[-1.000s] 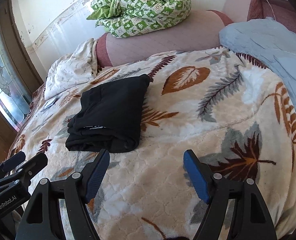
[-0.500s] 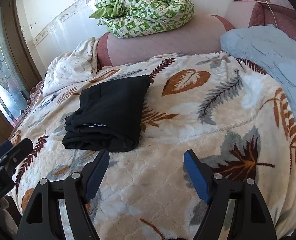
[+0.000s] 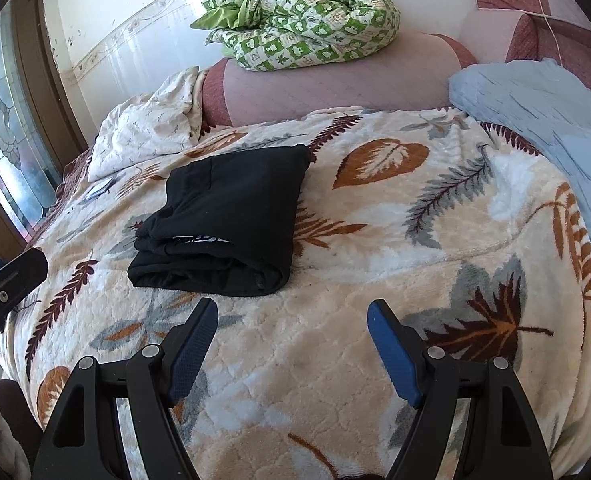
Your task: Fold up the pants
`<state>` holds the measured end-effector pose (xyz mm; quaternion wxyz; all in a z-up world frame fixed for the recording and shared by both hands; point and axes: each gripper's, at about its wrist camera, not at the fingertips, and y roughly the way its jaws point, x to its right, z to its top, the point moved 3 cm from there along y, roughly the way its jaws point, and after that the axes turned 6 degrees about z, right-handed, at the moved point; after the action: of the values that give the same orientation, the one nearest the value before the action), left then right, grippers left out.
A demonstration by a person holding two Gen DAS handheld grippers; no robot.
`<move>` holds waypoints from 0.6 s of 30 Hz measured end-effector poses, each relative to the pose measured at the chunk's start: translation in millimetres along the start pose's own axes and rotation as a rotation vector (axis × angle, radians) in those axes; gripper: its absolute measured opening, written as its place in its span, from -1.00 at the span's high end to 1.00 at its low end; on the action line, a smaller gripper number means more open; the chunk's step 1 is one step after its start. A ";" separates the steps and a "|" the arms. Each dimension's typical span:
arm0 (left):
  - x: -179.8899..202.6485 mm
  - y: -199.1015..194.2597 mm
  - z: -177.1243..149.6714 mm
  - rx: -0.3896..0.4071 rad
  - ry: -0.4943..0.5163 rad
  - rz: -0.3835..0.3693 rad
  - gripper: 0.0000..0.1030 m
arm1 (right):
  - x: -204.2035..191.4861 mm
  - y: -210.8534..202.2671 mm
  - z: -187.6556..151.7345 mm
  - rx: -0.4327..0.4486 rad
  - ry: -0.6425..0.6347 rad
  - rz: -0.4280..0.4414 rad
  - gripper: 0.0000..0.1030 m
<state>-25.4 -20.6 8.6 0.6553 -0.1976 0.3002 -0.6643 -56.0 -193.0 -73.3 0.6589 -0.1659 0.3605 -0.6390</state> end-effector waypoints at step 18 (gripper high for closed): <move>8.4 26.5 -16.0 -0.149 0.025 -0.090 -0.93 | 3.6 5.8 -2.4 -0.016 -0.003 0.000 -0.62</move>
<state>-16.5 -25.7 -21.9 0.6045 -0.2509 0.3477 -0.6713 -53.8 -195.1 -79.9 0.6582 -0.1720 0.3648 -0.6357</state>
